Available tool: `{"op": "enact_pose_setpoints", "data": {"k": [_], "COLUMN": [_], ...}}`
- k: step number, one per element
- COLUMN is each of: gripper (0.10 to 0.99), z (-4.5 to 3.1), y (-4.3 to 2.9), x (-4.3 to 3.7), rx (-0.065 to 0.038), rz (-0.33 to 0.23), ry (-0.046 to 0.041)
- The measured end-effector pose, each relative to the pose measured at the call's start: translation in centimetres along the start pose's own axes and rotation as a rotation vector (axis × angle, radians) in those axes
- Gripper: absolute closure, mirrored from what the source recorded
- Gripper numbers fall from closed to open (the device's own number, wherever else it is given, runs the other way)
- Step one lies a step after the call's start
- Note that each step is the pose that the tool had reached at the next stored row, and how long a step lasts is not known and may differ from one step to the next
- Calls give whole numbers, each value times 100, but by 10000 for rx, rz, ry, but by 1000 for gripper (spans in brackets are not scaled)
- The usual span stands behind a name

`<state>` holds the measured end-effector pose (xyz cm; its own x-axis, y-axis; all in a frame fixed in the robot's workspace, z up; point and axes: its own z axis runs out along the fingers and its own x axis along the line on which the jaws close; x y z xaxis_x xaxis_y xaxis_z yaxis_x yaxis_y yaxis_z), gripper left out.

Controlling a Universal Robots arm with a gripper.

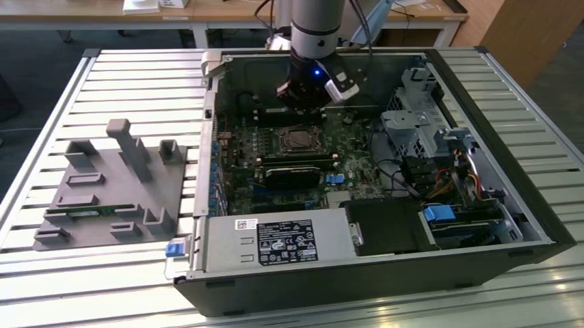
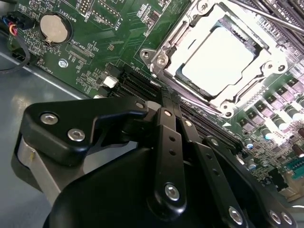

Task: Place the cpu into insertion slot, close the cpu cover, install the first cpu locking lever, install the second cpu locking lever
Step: 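Install the first cpu locking lever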

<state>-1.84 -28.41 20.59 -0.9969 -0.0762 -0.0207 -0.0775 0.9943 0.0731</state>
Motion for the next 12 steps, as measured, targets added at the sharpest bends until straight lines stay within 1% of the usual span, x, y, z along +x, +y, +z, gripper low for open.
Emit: {"op": "enact_pose_setpoints", "data": {"k": [8, 12], "gripper": [980, 980], "z": [38, 53], "y": [-3, -5], "x": [-19, -24], "rx": [36, 111], "rz": [0, -1], "ry": [12, 18]}}
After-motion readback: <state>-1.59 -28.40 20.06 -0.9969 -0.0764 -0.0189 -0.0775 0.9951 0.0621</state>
